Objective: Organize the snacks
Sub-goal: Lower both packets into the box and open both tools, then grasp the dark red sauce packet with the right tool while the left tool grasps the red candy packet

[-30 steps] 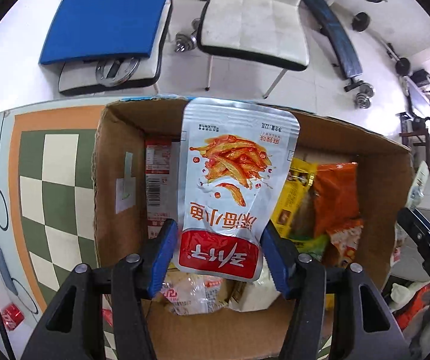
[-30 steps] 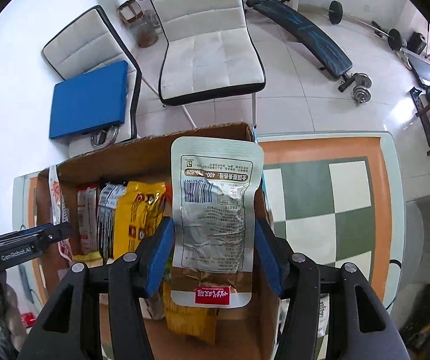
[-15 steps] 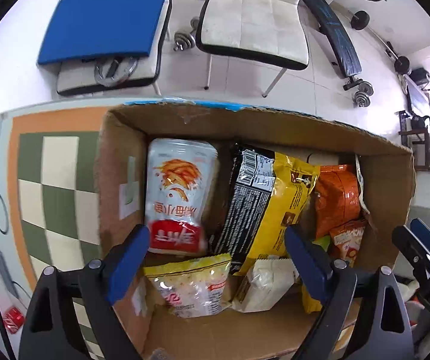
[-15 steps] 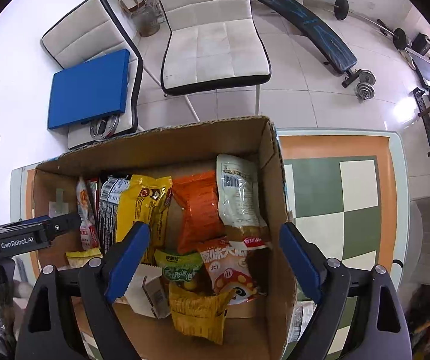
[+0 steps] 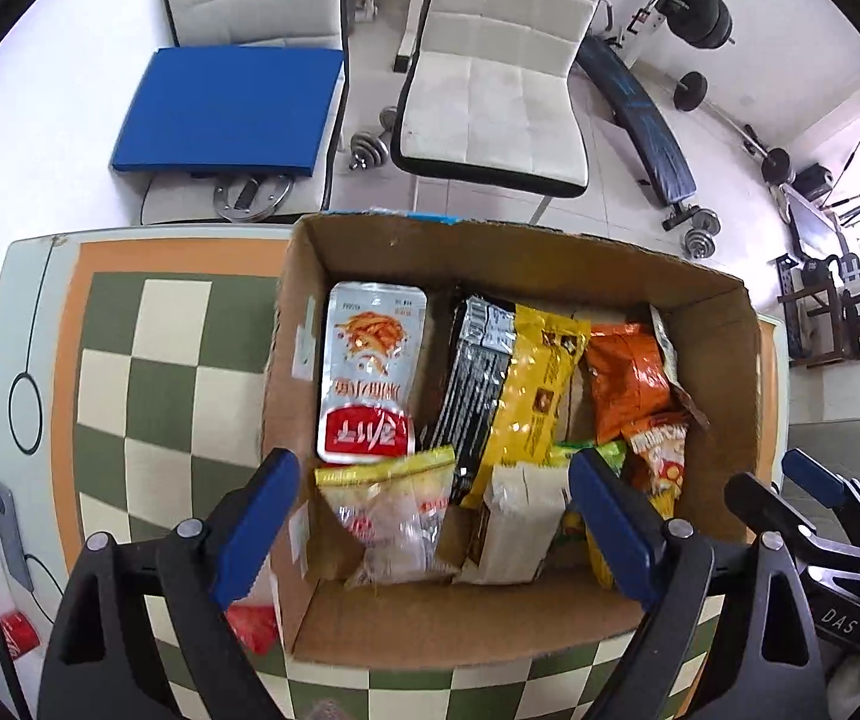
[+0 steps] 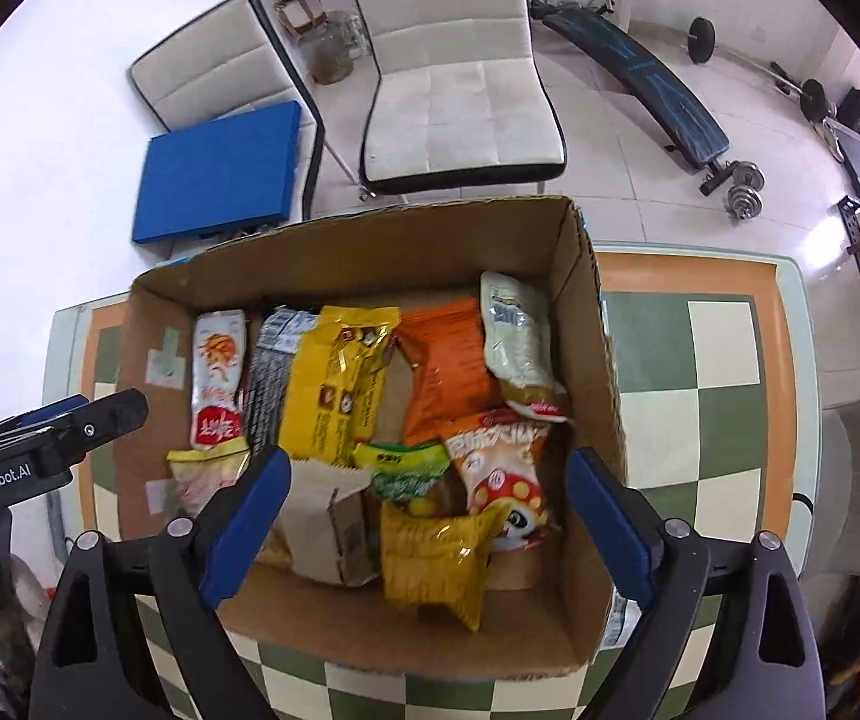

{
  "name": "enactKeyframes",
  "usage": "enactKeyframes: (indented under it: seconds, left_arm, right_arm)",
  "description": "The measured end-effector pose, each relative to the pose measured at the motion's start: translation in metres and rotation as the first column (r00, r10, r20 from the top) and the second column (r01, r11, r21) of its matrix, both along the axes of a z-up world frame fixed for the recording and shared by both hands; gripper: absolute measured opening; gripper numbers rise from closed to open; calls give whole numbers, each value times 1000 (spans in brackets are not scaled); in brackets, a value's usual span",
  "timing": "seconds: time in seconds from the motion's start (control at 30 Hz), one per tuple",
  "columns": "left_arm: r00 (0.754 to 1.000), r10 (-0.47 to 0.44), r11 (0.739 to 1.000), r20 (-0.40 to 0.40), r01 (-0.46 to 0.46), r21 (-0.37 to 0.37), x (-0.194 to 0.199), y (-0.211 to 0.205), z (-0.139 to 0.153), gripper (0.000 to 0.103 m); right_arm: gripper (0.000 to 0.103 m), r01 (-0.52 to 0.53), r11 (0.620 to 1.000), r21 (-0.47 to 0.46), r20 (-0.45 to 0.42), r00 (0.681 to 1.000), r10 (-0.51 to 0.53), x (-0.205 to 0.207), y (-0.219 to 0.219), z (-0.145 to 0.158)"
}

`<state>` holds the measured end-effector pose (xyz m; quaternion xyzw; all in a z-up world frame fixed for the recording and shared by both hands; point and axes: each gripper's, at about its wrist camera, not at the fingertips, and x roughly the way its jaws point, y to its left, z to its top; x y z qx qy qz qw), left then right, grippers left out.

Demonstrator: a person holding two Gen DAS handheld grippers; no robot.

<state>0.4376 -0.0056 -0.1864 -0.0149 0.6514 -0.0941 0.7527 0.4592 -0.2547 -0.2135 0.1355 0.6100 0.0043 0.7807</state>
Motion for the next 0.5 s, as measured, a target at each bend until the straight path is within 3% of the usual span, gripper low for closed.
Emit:
enactKeyframes:
  seconds: [0.17,0.33,0.5]
  left_arm:
    - [998,20,1000,54,-20,-3,-32,8,18,92]
    - [991,30,997,134,-39,64,-75,13,31,92]
    - [989,83,994,121,-91,63,-120,22,21,92]
  right_arm:
    - [97,-17,999,33,18,1000,16,-24,9,10]
    - [98,-11,998,68,27,1000,9,-53,12,17]
    - [98,64,994,92,7,998,-65,-98,-4,8]
